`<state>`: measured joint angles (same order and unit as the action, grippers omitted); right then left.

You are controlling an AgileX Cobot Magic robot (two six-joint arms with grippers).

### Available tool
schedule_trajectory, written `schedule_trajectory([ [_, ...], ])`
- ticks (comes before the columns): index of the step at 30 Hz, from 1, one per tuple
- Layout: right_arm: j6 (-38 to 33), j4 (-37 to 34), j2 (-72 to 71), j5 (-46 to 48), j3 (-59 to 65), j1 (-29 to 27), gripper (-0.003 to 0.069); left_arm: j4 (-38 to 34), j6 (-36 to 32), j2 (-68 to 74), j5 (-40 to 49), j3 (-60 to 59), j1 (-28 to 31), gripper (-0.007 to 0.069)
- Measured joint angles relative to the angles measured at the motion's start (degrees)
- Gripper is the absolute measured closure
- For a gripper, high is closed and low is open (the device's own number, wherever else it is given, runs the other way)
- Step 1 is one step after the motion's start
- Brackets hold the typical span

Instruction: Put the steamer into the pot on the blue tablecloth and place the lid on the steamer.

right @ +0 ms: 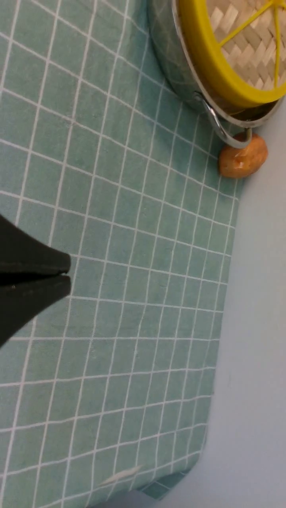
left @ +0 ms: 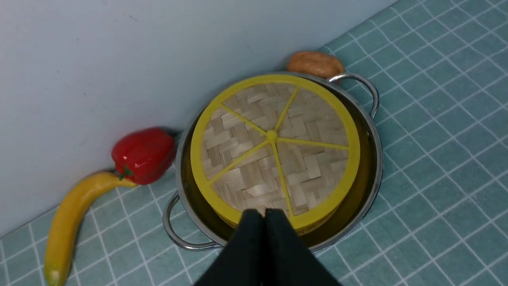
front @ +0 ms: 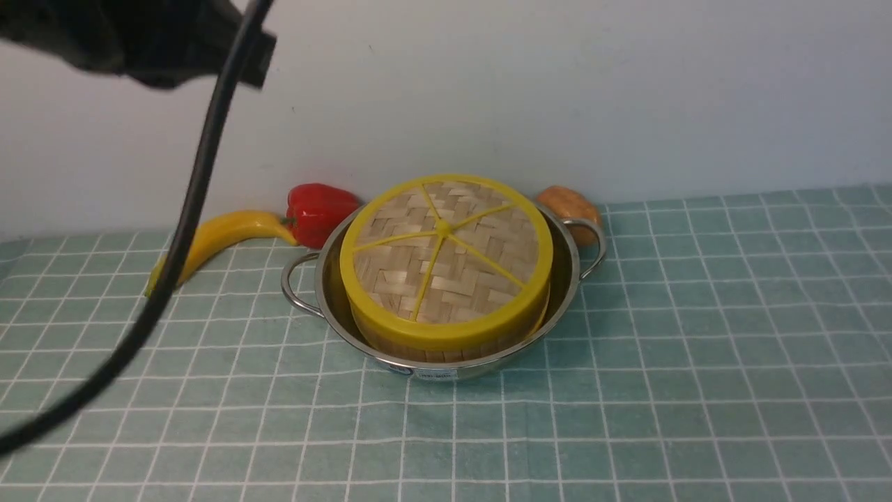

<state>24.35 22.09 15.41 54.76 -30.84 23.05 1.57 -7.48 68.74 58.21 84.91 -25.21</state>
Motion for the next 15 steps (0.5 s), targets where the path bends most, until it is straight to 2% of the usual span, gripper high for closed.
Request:
schedule_trajectory([
  [1,0.3,-0.5,0.0,0.0,0.0,0.0,0.0673,0.0,0.1,-0.5,-0.7,-1.8,0.0,0.0648],
  [2,0.7,-2.4,0.0,0.0,0.0,0.0,0.0671,-0.2,1.0,-4.3,-5.9,-7.8,0.0,0.0648],
  [7,0.9,-7.8,0.0,0.0,0.0,0.0,0.0664,-0.8,3.4,-14.0,-18.1,-24.7,0.0,0.0647],
  [15,0.9,-15.3,0.0,0.0,0.0,0.0,0.0654,-2.1,4.0,-21.2,-22.2,-33.8,0.0,0.0643],
])
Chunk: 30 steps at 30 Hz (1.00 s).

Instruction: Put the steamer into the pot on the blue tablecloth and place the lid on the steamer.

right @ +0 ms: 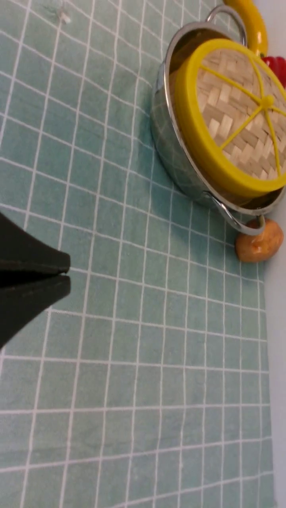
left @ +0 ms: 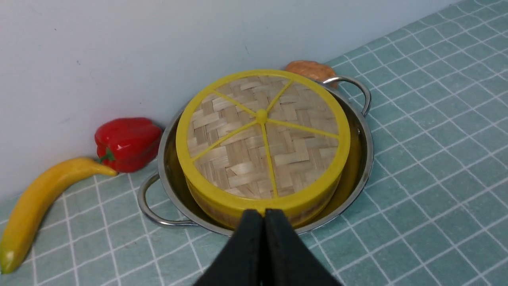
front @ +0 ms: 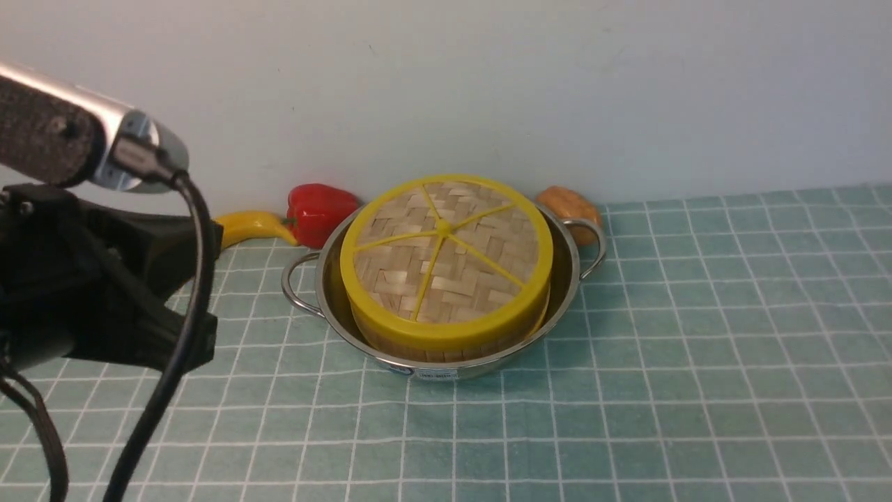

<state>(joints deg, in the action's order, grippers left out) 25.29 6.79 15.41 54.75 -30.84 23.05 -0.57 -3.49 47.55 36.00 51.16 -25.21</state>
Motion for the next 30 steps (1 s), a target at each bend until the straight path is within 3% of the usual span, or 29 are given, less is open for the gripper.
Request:
schedule_trajectory([
  [13,0.0,-4.0,0.0,0.0,0.0,0.0,0.0625,-1.7,0.3,0.3,0.0,0.0,0.0,0.0615],
  [20,0.0,-4.1,0.0,-0.2,0.0,0.0,0.0603,9.0,-3.3,-0.3,-3.5,-4.3,1.6,0.0599],
  [24,0.0,-4.0,0.0,-0.2,0.0,0.0,0.059,12.3,-1.4,-6.1,-15.5,-17.1,8.8,0.0583],
  [28,0.0,-4.0,0.0,-0.5,0.0,0.0,0.0576,12.8,2.5,-18.6,-35.3,-35.7,18.3,0.0561],
  [30,0.0,-4.0,0.0,-0.7,0.0,0.0,0.0571,12.8,3.5,-22.6,-39.4,-40.9,20.8,0.0556],
])
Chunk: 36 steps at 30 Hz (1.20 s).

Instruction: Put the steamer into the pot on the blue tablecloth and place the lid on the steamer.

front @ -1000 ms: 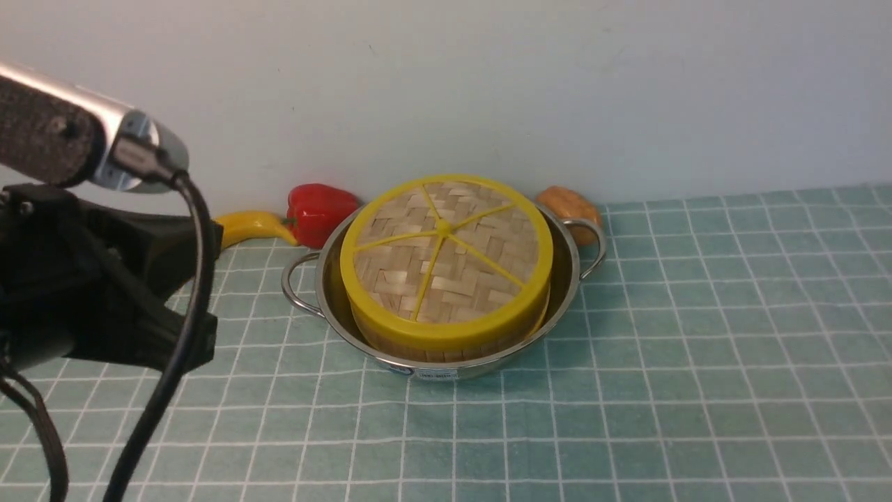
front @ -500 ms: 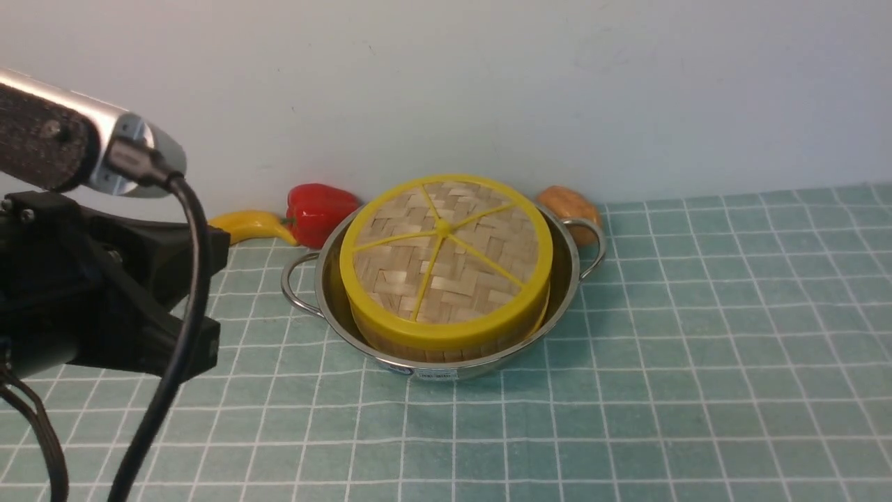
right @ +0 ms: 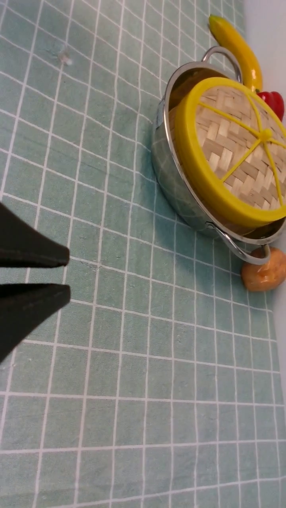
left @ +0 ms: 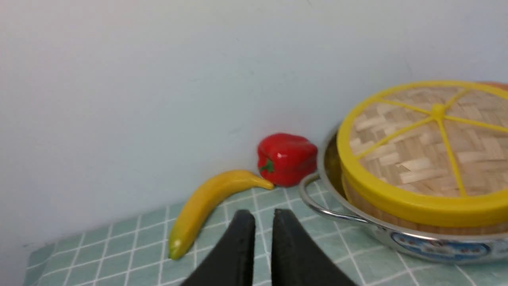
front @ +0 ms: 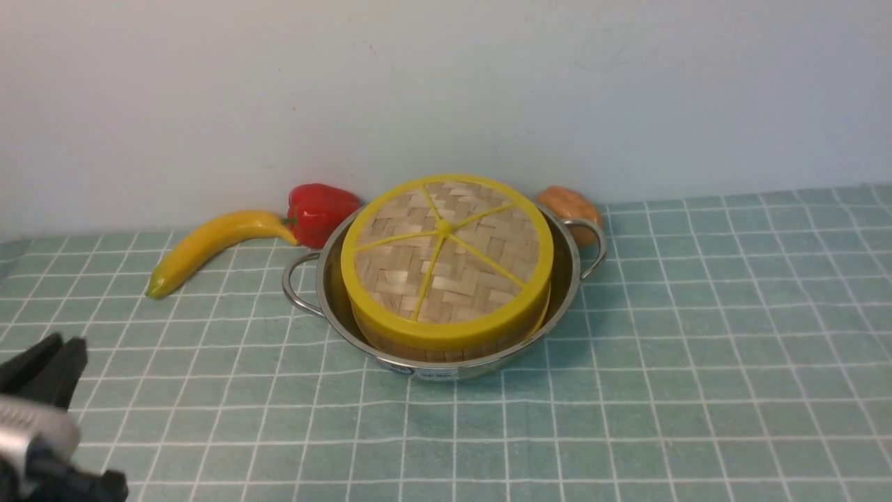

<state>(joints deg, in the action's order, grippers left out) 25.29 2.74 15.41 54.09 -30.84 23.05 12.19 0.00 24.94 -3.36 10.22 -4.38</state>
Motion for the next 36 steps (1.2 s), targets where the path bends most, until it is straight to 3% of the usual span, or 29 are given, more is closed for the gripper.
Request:
schedule_trajectory([
  [5,0.5,0.0,0.0,-0.2,0.0,0.0,0.0559,-0.1,1.9,-16.1,-4.0,-10.1,5.3,0.0539],
  [10,0.9,-0.1,0.0,-0.2,0.0,0.0,0.0547,-0.1,2.8,-24.4,4.6,-10.6,6.8,0.0536],
  [13,0.9,-0.1,0.0,-0.3,0.0,0.0,0.0537,-0.5,3.2,-24.9,13.2,-10.6,6.9,0.0529],
  [17,0.9,-0.1,0.0,-0.3,0.0,0.0,0.0529,-0.7,3.4,-24.9,17.3,-10.7,6.9,0.0529],
  [33,0.2,0.4,-0.2,-0.4,0.0,-0.2,0.0493,-0.9,3.4,-25.0,18.4,-10.7,6.9,0.0507],
  [36,-2.6,4.0,-2.0,-5.6,0.9,-5.1,0.0485,-0.9,3.4,-25.0,18.4,-10.7,6.9,0.0496],
])
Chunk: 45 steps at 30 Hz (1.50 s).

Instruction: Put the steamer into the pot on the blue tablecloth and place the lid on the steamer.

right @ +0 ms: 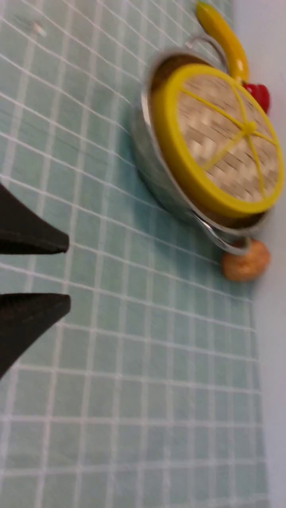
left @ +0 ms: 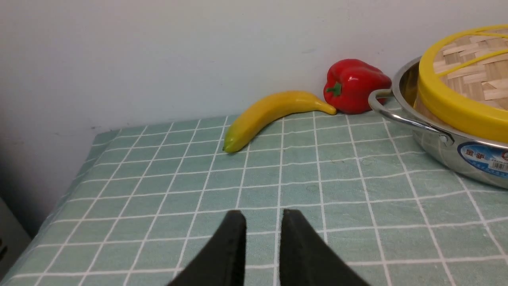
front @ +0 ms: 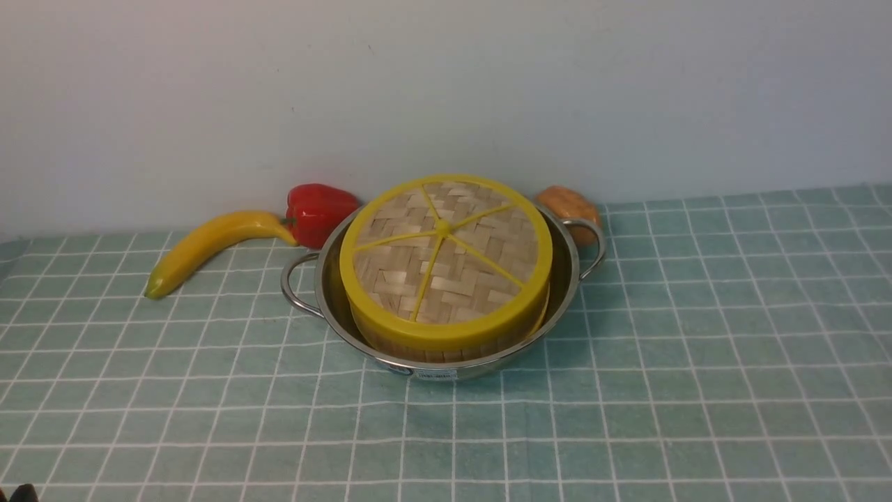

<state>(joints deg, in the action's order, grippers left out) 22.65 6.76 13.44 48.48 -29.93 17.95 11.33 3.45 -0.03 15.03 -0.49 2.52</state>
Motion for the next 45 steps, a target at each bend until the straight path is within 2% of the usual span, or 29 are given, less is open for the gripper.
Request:
schedule_trajectory([
  [5,-2.3,5.9,-4.2,-15.3,8.2,-11.7,0.0474,0.0,0.0,0.0,0.0,0.0,0.0,0.049],
  [11,-2.6,7.3,-11.3,-26.3,22.6,-17.5,0.0459,0.0,0.0,0.0,0.0,0.0,0.0,0.0487],
  [18,-2.2,6.9,-13.2,-31.7,30.4,-18.1,0.0441,0.0,0.0,0.0,0.0,0.0,0.0,0.0476],
  [45,-2.1,5.4,-13.2,-31.8,30.4,-18.1,0.0419,0.0,0.0,0.0,0.0,0.0,0.0,0.0439],
])
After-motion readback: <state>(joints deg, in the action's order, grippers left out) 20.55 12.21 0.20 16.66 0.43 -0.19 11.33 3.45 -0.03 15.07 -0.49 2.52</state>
